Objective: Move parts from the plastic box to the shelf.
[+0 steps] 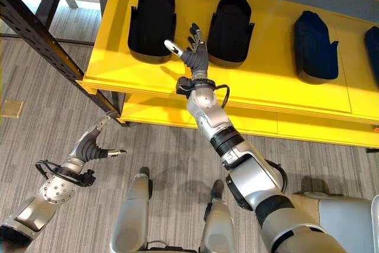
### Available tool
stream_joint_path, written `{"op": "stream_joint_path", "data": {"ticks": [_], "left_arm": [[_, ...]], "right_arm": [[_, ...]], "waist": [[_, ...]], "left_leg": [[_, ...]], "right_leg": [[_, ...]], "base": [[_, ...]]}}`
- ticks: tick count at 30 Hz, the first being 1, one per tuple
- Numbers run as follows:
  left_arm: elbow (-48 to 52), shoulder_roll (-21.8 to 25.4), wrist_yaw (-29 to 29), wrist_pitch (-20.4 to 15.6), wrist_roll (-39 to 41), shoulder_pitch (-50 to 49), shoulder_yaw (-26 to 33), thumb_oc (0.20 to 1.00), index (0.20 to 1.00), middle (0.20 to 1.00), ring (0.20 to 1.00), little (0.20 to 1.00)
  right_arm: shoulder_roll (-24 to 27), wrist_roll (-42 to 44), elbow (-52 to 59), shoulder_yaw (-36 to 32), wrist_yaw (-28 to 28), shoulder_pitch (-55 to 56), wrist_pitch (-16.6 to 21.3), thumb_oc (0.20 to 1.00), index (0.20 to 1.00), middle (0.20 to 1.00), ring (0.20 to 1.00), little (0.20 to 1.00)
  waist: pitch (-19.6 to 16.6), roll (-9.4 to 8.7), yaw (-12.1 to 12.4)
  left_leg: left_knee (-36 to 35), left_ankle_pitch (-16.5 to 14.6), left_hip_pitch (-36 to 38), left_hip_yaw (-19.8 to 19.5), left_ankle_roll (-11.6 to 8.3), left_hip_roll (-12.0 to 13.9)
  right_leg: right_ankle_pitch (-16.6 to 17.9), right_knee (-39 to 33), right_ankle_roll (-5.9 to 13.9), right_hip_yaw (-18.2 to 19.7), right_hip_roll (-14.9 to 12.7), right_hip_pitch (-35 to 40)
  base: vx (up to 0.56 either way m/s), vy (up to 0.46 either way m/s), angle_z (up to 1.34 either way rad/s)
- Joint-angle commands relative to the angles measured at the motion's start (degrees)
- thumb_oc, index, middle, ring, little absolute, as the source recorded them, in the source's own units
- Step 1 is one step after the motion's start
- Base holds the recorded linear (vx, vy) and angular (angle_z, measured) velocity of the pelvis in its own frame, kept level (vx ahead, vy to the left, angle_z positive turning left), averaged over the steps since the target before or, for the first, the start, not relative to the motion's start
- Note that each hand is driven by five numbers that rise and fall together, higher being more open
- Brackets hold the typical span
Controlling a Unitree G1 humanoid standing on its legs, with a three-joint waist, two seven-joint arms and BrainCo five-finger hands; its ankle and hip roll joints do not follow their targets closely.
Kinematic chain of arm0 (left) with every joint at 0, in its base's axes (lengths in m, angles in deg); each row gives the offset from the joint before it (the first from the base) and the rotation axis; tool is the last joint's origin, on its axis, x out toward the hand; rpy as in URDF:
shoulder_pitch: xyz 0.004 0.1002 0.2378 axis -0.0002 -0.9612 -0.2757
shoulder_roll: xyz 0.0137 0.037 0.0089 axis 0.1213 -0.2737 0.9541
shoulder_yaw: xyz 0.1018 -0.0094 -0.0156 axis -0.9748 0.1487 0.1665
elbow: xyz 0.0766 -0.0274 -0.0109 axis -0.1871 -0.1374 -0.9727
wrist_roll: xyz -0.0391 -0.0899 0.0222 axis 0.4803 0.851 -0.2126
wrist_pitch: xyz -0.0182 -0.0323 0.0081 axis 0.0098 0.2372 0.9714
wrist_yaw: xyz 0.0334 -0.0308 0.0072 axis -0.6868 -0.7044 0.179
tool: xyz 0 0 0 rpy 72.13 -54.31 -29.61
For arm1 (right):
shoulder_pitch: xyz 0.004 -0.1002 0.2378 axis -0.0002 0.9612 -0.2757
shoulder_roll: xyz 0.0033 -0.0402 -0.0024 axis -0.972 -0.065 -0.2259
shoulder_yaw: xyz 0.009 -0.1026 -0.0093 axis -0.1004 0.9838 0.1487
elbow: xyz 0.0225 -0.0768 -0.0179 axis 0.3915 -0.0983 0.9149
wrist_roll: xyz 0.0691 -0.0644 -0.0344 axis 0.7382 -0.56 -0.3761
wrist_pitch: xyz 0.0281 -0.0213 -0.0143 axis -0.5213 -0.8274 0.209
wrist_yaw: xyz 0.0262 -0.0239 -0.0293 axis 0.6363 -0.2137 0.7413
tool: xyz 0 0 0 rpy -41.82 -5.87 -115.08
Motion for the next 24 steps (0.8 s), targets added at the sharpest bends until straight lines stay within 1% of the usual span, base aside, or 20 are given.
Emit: {"op": "stream_joint_path", "data": {"ticks": [1,5,6,7,10,11,13,15,16,18,24], "left_arm": [[5.75,2.23,2.34,-2.8,1.42,-0.97,-1.54,1.0,1.0,1.0,1.0,1.0],[5.94,2.46,2.44,-2.92,1.78,-0.83,-1.61,1.0,1.0,1.0,1.0,1.0],[5.96,2.52,2.44,-2.97,1.85,-0.99,-1.57,1.0,1.0,1.0,1.0,1.0],[5.97,2.53,2.44,-2.97,1.85,-0.95,-1.55,1.0,1.0,1.0,1.0,1.0],[5.86,2.66,2.46,-3.09,2.04,-0.97,-1.62,1.0,1.0,1.0,1.0,1.0],[5.89,2.77,2.45,-3.12,2.12,-1.03,-1.62,1.0,1.0,1.0,1.0,1.0],[6.27,3.1,2.37,-3.22,2.43,-0.95,-1.54,1.0,1.0,1.0,1.0,1.0],[6.41,3.22,2.44,-3.28,2.52,-0.78,-1.81,1.0,1.0,1.0,1.0,1.0],[6.44,3.3,2.49,-3.24,2.53,-0.72,-1.74,1.0,1.0,1.0,1.0,1.0],[6.37,3.41,2.51,-3.39,2.49,-0.76,-1.91,1.0,1.0,1.0,1.0,1.0],[6.49,3.51,2.88,-3.48,2.63,-0.76,-1.68,1.0,1.0,1.0,1.0,1.0]], "right_arm": [[-0.03,-0.42,-0.57,-3.98,-0.24,-6.37,3.2,1.0,1.0,1.0,1.0,1.0],[-0.01,0.17,-2.2,-4.22,-0.49,-7.9,3.38,1.0,1.0,1.0,1.0,1.0],[0.02,0.2,-2.72,-4.38,-0.56,-8.36,3.38,1.0,1.0,1.0,1.0,1.0],[0.03,0.21,-2.75,-4.39,-0.54,-8.44,3.39,1.0,1.0,1.0,1.0,1.0],[0.06,0.76,-3.76,-4.5,-0.55,-9.28,3.48,1.0,1.0,1.0,1.0,1.0],[0.14,0.83,-4.12,-4.39,-0.53,-9.47,3.41,1.0,1.0,1.0,1.0,1.0],[0.33,0.77,-4.74,-4.44,-0.66,-10.35,3.44,1.0,1.0,1.0,1.0,1.0],[0.44,0.75,-5.35,-4.47,-0.83,-10.86,3.47,1.0,1.0,1.0,1.0,1.0],[0.47,0.79,-5.54,-4.51,-0.86,-10.99,3.49,1.0,1.0,1.0,1.0,1.0],[0.61,0.9,-6.39,-4.52,-0.96,-11.48,3.52,1.0,1.0,1.0,1.0,1.0],[0.67,1.15,-7.98,-4.92,-1.21,-12.04,3.66,1.0,1.0,1.0,1.0,1.0]], "waist": [[0.1,0.36,1.37],[0.53,0.65,1.48],[0.64,0.69,1.58],[0.6,0.69,1.55],[0.72,0.78,1.66],[0.83,0.81,1.71],[1.07,0.94,1.8],[1.34,1.15,1.94],[1.34,1.18,1.96],[1.52,1.28,2.06],[1.83,1.46,2.21]], "left_leg": [[-10.03,7.67,1.7,2.57,2.06,-0.39],[-9.47,7.55,0.96,2.49,2.2,-0.46],[-9.02,6.97,0.99,2.43,2.16,-0.46],[-9.24,7.38,0.83,2.42,2.2,-0.49],[-9.17,7.24,0.63,2.38,2.24,-0.63],[-8.85,6.77,0.7,2.4,2.22,-0.63],[-8.9,7.16,0.15,2.3,2.36,-0.78],[-8.36,6.65,-0.06,2.22,2.35,-0.88],[-8.52,7.01,-0.27,2.17,2.4,-0.93],[-8.08,6.53,-0.47,2.16,2.38,-0.91],[-7.81,6.41,-0.94,2.11,2.5,-1.02]], "right_leg": [[-4.12,10.18,-0.92,1.94,-1.21,-2.43],[-4.17,10.68,-0.94,1.87,-1.44,-2.96],[-4.62,11.04,-0.91,1.9,-1.47,-2.93],[-4.29,10.88,-0.94,1.9,-1.47,-3.1],[-4.38,10.96,-0.95,1.91,-1.51,-3.29],[-4.74,11.2,-0.94,1.9,-1.48,-3.22],[-4.42,11.13,-0.97,2.01,-1.41,-3.71],[-4.87,11.53,-0.95,1.83,-1.57,-3.82],[-4.53,11.38,-0.98,1.83,-1.58,-3.98],[-4.94,11.66,-0.97,1.77,-1.58,-4.02],[-4.98,11.75,-1.01,1.83,-1.58,-4.36]], "base": [[0.0,0.0,0.0],[0.0,0.0,0.0],[0.0,0.0,0.0],[0.0,0.0,0.0],[0.0,0.0,0.0],[0.0,0.0,0.0],[0.0,0.0,0.0],[0.0,0.0,0.0],[0.01,0.009,0.04],[0.0,0.0,0.0],[0.0,0.0,0.0]]}}
